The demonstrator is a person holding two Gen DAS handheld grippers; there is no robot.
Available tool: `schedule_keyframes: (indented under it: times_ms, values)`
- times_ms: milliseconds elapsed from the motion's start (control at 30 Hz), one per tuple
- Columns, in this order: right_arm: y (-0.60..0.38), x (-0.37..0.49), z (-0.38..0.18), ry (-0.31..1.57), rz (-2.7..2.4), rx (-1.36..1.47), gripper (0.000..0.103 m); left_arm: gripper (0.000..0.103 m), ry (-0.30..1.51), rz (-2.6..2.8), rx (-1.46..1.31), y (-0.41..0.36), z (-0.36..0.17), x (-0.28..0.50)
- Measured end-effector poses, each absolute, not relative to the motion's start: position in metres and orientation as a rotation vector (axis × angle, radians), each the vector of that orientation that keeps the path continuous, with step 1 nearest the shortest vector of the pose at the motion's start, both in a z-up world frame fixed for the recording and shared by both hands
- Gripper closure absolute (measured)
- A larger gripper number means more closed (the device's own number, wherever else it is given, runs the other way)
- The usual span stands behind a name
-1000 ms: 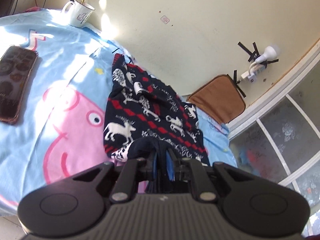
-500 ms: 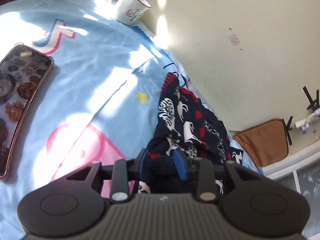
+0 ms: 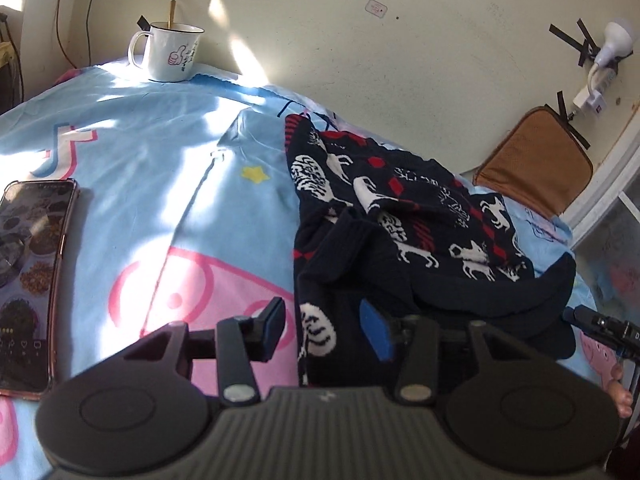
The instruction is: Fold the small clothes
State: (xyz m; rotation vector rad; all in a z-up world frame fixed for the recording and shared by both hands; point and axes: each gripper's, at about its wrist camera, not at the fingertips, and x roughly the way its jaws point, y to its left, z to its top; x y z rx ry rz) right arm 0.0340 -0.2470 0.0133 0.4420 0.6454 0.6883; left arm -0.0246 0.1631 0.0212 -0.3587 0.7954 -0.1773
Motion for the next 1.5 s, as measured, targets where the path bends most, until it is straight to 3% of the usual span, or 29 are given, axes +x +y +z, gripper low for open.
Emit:
schedule_keyframes:
  times_ms: [167, 233, 333, 433, 533, 633, 700, 800, 867, 933, 1100, 1200, 1367, 1433, 1500]
  values:
    - [-0.2, 0.068, 0.017, 0.639, 0.717, 0.454, 0.057, 0.065, 0.818, -0.159, -0.377, 0.158, 0.015, -0.017]
    - [-0.198, 0.089, 0.016, 0.59, 0.615, 0.547, 0.057, 0.075, 0.821, -0.147, -0.393, 0.159, 0.014, -0.014]
    - [-0.212, 0.103, 0.013, 0.56, 0.553, 0.69, 0.055, 0.077, 0.821, -0.126, -0.418, 0.164, 0.016, -0.013]
    - [-0.223, 0.085, 0.021, 0.505, 0.569, 0.659, 0.055, 0.076, 0.81, -0.123, -0.427, 0.168, 0.018, -0.017]
    - [-0.234, 0.061, 0.024, 0.486, 0.509, 0.557, 0.054, 0.067, 0.821, -0.146, -0.438, 0.169, 0.014, -0.017]
    - [-0.259, 0.041, 0.016, 0.513, 0.433, 0.575, 0.054, 0.065, 0.824, -0.177, -0.426, 0.162, 0.013, -0.019]
    - [-0.272, 0.029, 0.008, 0.535, 0.396, 0.585, 0.054, 0.069, 0.822, -0.187, -0.408, 0.156, 0.014, -0.021]
    - [-0.275, 0.013, 0.0, 0.575, 0.381, 0.542, 0.054, 0.091, 0.824, -0.159, -0.346, 0.149, 0.016, -0.023]
    - [-0.264, 0.008, -0.004, 0.606, 0.409, 0.493, 0.054, 0.094, 0.82, -0.151, -0.323, 0.147, 0.019, -0.026]
    - [-0.25, 0.006, -0.004, 0.639, 0.411, 0.414, 0.09, 0.095, 0.814, -0.146, -0.321, 0.148, 0.022, -0.029]
    - [-0.255, -0.021, 0.023, 0.541, 0.378, 0.3, 0.094, 0.095, 0.782, -0.115, -0.373, 0.166, 0.036, -0.038]
    - [-0.263, -0.024, 0.013, 0.605, 0.351, 0.293, 0.095, 0.095, 0.831, -0.096, -0.381, 0.172, 0.027, -0.035]
    - [-0.274, -0.022, -0.009, 0.677, 0.329, 0.407, 0.091, 0.086, 0.894, -0.079, -0.406, 0.174, 0.006, -0.031]
    - [-0.277, -0.024, -0.003, 0.644, 0.322, 0.418, 0.083, 0.062, 0.864, -0.08, -0.384, 0.174, 0.012, -0.038]
    - [-0.279, -0.026, 0.005, 0.618, 0.325, 0.406, 0.08, 0.058, 0.831, -0.073, -0.35, 0.175, 0.019, -0.047]
